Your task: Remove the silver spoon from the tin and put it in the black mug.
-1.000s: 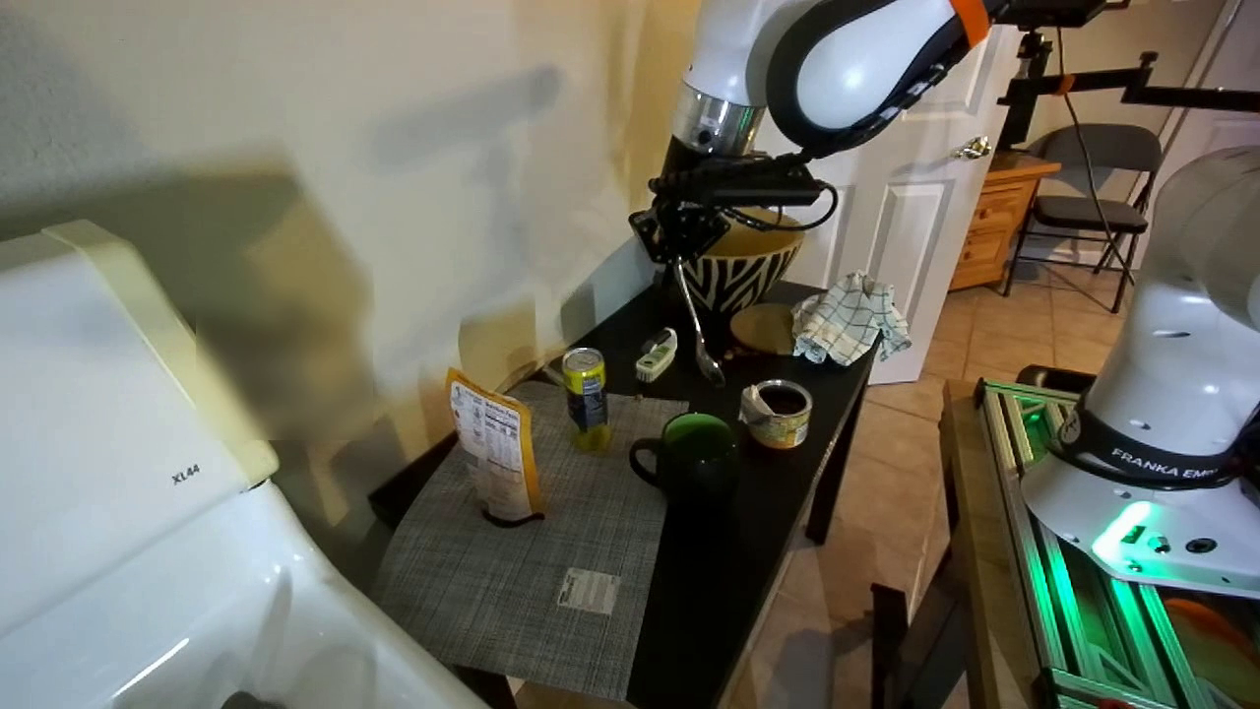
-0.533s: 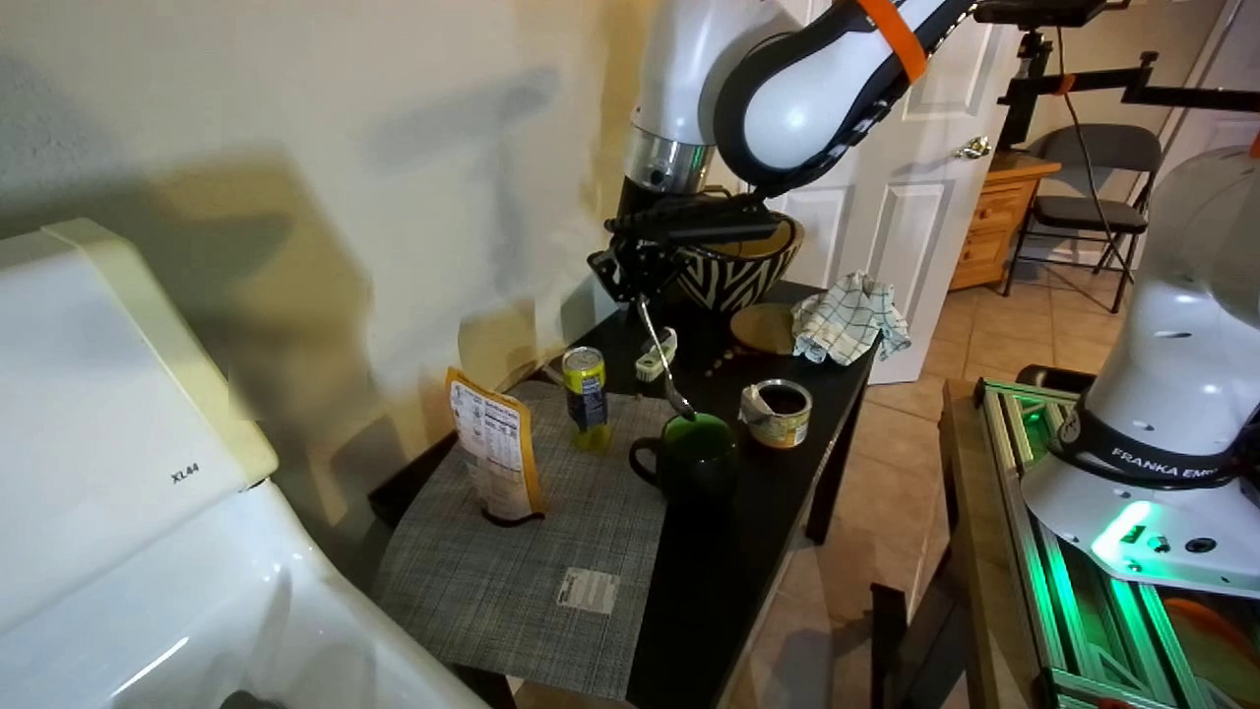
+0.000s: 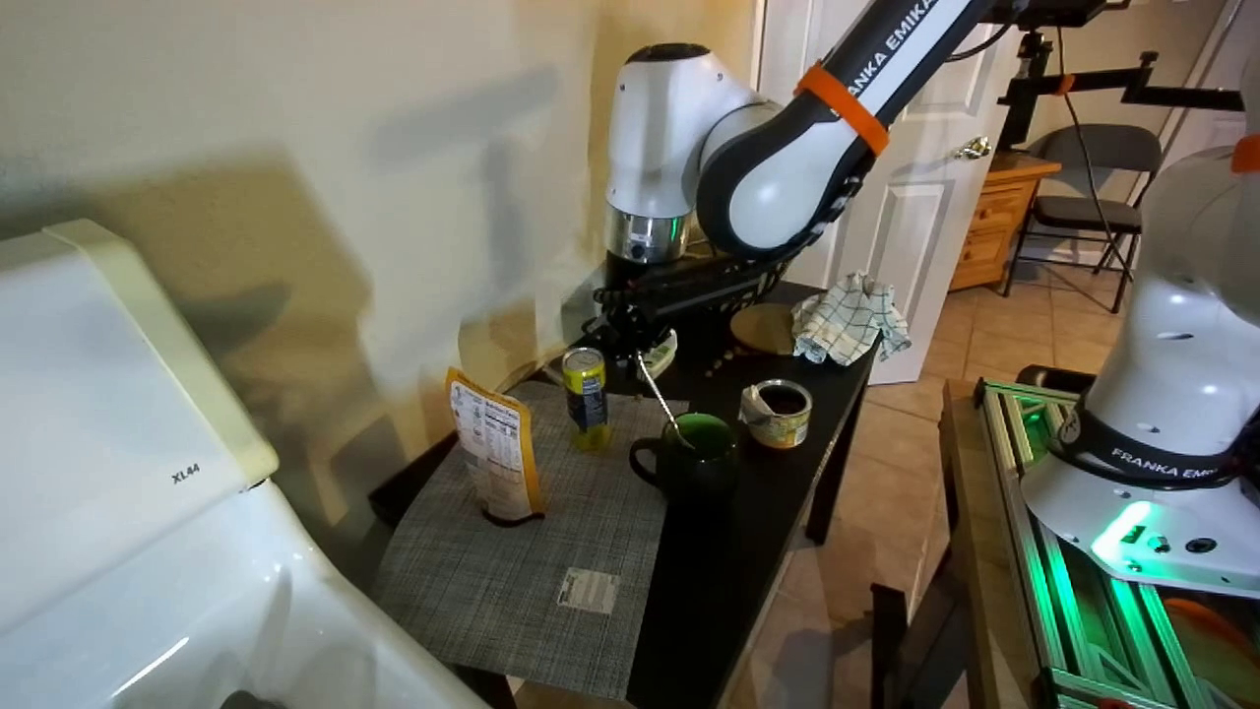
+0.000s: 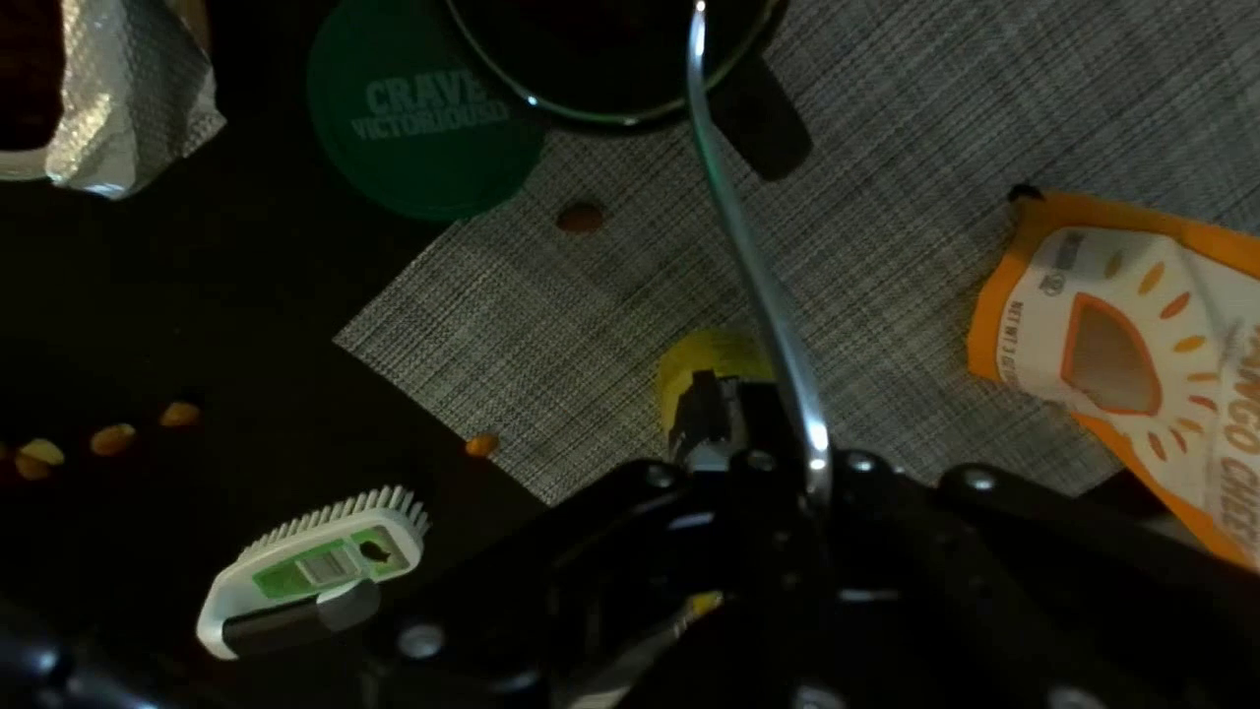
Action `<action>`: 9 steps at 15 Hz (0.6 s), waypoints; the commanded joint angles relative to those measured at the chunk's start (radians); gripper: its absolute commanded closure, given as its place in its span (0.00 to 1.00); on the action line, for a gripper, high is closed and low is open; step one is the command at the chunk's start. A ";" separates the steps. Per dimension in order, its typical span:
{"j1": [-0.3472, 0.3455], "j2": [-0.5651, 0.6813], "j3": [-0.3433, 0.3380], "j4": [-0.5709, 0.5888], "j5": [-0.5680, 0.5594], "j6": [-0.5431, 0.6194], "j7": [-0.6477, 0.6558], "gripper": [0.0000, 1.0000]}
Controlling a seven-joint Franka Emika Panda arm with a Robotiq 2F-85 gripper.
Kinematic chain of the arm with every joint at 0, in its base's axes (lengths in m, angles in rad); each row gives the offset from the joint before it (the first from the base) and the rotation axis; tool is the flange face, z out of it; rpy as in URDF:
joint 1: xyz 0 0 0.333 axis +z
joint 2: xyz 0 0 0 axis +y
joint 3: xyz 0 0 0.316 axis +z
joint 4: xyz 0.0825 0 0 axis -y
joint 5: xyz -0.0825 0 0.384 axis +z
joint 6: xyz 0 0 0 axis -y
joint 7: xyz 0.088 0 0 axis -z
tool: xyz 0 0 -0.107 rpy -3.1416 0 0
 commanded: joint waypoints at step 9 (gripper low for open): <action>0.050 -0.148 -0.047 -0.157 0.000 0.055 -0.013 0.29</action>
